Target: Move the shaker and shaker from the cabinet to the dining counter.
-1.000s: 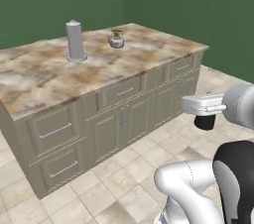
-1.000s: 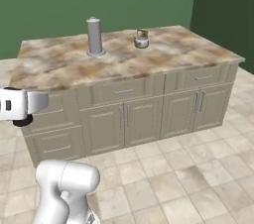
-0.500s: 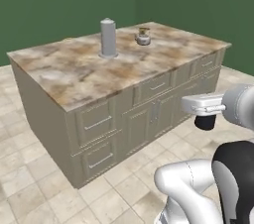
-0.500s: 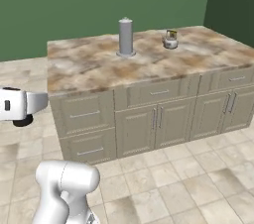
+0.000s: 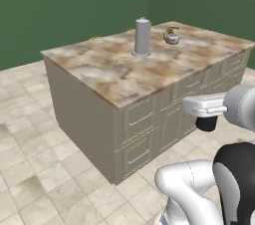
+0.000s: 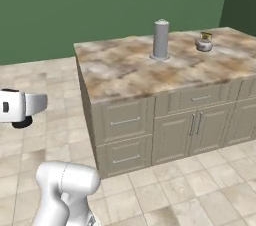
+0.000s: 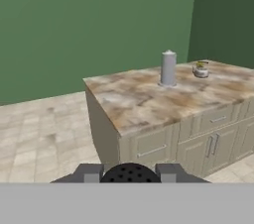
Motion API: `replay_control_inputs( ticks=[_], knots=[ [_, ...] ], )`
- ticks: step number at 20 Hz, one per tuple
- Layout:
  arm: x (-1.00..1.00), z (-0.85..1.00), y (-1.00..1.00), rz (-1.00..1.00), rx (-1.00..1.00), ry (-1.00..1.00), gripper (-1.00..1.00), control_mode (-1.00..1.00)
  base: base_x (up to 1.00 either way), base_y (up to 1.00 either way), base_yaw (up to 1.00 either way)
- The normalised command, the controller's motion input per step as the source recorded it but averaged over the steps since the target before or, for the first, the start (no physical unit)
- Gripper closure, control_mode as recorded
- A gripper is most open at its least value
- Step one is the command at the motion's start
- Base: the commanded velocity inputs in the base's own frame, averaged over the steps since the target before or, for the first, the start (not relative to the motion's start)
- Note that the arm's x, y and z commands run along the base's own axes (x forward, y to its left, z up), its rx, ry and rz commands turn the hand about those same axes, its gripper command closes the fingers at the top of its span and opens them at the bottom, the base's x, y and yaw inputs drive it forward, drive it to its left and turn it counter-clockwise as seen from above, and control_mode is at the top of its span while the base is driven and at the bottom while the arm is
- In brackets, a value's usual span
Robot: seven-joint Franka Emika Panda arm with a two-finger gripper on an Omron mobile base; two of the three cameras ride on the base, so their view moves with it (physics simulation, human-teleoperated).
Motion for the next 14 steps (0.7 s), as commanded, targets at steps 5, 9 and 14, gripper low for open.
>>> replay_control_inputs(
  ticks=[5,9,14],
  knots=[
    [0.00,0.00,0.00,0.00,0.00,0.00,1.00,1.00,0.83,0.69,0.00],
    [0.00,0.00,0.00,0.00,0.00,0.00,1.00,1.00,1.00,0.35,-0.01],
    [0.00,0.00,0.00,0.00,0.00,0.00,1.00,1.00,1.00,0.28,-0.05]
  ],
)
